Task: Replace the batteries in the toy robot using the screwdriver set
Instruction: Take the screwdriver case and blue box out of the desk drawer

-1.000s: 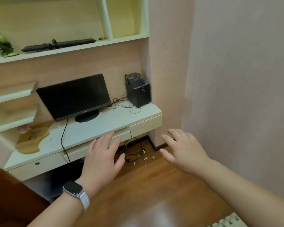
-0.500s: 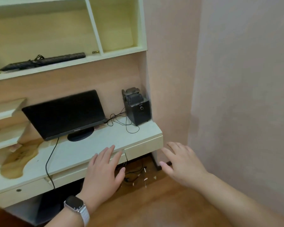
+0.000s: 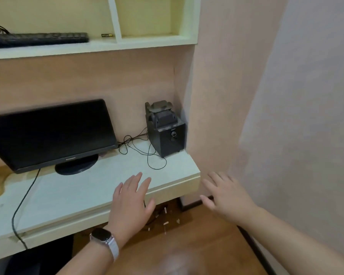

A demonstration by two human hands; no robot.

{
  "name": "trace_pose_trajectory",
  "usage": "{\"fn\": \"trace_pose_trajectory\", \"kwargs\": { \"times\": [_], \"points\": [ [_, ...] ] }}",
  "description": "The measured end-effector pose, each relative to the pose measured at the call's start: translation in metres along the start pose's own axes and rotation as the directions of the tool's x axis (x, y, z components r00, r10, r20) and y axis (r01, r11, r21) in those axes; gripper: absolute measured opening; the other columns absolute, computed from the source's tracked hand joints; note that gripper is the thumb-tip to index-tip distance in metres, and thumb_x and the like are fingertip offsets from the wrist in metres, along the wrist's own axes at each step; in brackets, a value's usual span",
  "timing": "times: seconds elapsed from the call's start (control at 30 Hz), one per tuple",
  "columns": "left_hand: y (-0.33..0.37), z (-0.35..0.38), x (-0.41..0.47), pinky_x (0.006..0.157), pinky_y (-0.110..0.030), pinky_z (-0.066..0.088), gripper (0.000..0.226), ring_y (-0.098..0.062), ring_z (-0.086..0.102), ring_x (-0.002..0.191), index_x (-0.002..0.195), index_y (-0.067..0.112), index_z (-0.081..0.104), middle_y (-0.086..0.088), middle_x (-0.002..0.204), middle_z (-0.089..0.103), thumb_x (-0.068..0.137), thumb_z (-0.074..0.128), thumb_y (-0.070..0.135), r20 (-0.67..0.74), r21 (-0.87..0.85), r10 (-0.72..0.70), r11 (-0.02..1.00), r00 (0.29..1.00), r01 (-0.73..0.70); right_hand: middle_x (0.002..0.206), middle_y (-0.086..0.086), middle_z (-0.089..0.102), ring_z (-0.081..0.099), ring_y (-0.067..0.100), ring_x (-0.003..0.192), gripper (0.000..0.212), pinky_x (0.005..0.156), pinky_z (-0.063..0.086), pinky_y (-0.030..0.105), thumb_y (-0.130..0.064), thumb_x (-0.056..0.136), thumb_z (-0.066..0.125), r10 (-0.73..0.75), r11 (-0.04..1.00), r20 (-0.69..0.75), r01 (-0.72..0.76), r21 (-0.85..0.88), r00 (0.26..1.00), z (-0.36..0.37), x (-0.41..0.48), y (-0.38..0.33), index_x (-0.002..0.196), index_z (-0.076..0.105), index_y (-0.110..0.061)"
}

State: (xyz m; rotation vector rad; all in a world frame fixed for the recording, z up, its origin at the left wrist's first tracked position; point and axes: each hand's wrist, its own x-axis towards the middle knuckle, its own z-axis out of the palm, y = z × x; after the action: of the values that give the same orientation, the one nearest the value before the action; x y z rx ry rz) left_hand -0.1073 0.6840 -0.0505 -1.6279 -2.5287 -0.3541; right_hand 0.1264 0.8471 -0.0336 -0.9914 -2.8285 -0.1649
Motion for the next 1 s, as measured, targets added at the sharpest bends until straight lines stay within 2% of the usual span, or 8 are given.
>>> {"fn": "trace_pose_trajectory", "kwargs": {
  "times": [0.3, 0.43, 0.53, 0.63, 0.8, 0.83, 0.93, 1.0],
  "points": [
    [-0.023, 0.061, 0.075, 0.113, -0.048, 0.035, 0.056, -0.027, 0.046, 0.137, 0.14, 0.026, 0.055, -0.004, 0.15, 0.05, 0.088, 0.053, 0.047, 0.083, -0.046, -0.054, 0.997, 0.995, 0.058, 0.124, 0.006, 0.06, 0.057, 0.027, 0.112, 0.052, 0.091, 0.047, 0.04, -0.054, 0.087, 0.041, 0.054, 0.998, 0.087, -0.056, 0.031, 0.995, 0.051, 0.074, 0.029, 0.126, 0.058, -0.023],
    [-0.026, 0.091, 0.095, 0.115, -0.044, 0.031, 0.055, -0.025, 0.042, 0.14, 0.143, 0.024, 0.052, -0.005, 0.152, 0.047, 0.092, 0.053, 0.045, 0.128, -0.127, -0.192, 0.97, 0.973, 0.208, 0.132, 0.004, 0.054, 0.05, 0.026, 0.119, 0.054, 0.096, 0.042, 0.039, -0.053, 0.09, 0.041, 0.101, 0.988, 0.157, -0.118, 0.103, 0.982, 0.084, 0.1, 0.045, 0.135, 0.049, -0.024],
    [-0.024, 0.114, 0.102, 0.115, -0.042, 0.03, 0.054, -0.025, 0.039, 0.141, 0.144, 0.021, 0.051, -0.007, 0.153, 0.045, 0.095, 0.052, 0.043, 0.193, -0.198, -0.327, 0.911, 0.925, 0.363, 0.133, 0.003, 0.052, 0.048, 0.025, 0.122, 0.054, 0.099, 0.041, 0.04, -0.051, 0.092, 0.041, 0.109, 0.975, 0.221, -0.147, 0.164, 0.969, 0.115, 0.121, 0.061, 0.138, 0.044, -0.023],
    [-0.019, 0.133, 0.1, 0.111, -0.038, 0.036, 0.049, -0.025, 0.044, 0.137, 0.14, 0.016, 0.055, -0.007, 0.147, 0.052, 0.095, 0.058, 0.035, 0.256, -0.247, -0.463, 0.818, 0.849, 0.52, 0.131, 0.004, 0.053, 0.048, 0.025, 0.12, 0.055, 0.098, 0.043, 0.042, -0.049, 0.092, 0.044, 0.097, 0.938, 0.298, -0.187, 0.293, 0.95, 0.145, 0.141, 0.076, 0.138, 0.045, -0.02],
    [-0.01, 0.161, 0.097, 0.107, -0.035, 0.04, 0.044, -0.02, 0.05, 0.129, 0.137, 0.017, 0.056, -0.001, 0.136, 0.058, 0.096, 0.06, 0.032, 0.342, -0.399, -0.665, 0.536, 0.664, 0.743, 0.122, 0.001, 0.056, 0.05, 0.021, 0.113, 0.05, 0.092, 0.046, 0.038, -0.051, 0.091, 0.047, 0.135, 0.824, 0.394, -0.324, 0.465, 0.909, 0.191, 0.17, 0.103, 0.132, 0.049, -0.023],
    [-0.008, 0.167, 0.098, 0.107, -0.036, 0.04, 0.044, -0.02, 0.052, 0.128, 0.137, 0.016, 0.056, -0.002, 0.135, 0.059, 0.096, 0.062, 0.03, 0.364, -0.416, -0.694, 0.475, 0.621, 0.776, 0.123, 0.001, 0.057, 0.049, 0.02, 0.114, 0.05, 0.093, 0.045, 0.037, -0.051, 0.091, 0.048, 0.134, 0.81, 0.409, -0.338, 0.48, 0.903, 0.199, 0.176, 0.11, 0.132, 0.049, -0.024],
    [-0.002, 0.185, 0.106, 0.105, -0.041, 0.046, 0.047, -0.023, 0.056, 0.123, 0.139, 0.017, 0.053, -0.003, 0.128, 0.061, 0.094, 0.064, 0.03, 0.466, -0.451, -0.775, 0.206, 0.427, 0.868, 0.139, 0.004, 0.049, 0.046, 0.024, 0.126, 0.059, 0.101, 0.043, 0.04, -0.051, 0.092, 0.052, 0.152, 0.778, 0.47, -0.398, 0.485, 0.869, 0.224, 0.192, 0.132, 0.14, 0.042, -0.019],
    [-0.003, 0.198, 0.109, 0.102, -0.043, 0.048, 0.049, -0.026, 0.059, 0.117, 0.139, 0.017, 0.052, -0.003, 0.12, 0.062, 0.094, 0.065, 0.032, 0.501, -0.44, -0.796, 0.104, 0.34, 0.892, 0.146, 0.004, 0.043, 0.044, 0.023, 0.13, 0.065, 0.105, 0.041, 0.04, -0.054, 0.091, 0.052, 0.155, 0.755, 0.524, -0.443, 0.484, 0.838, 0.241, 0.199, 0.141, 0.143, 0.038, -0.017]
  ]
}}
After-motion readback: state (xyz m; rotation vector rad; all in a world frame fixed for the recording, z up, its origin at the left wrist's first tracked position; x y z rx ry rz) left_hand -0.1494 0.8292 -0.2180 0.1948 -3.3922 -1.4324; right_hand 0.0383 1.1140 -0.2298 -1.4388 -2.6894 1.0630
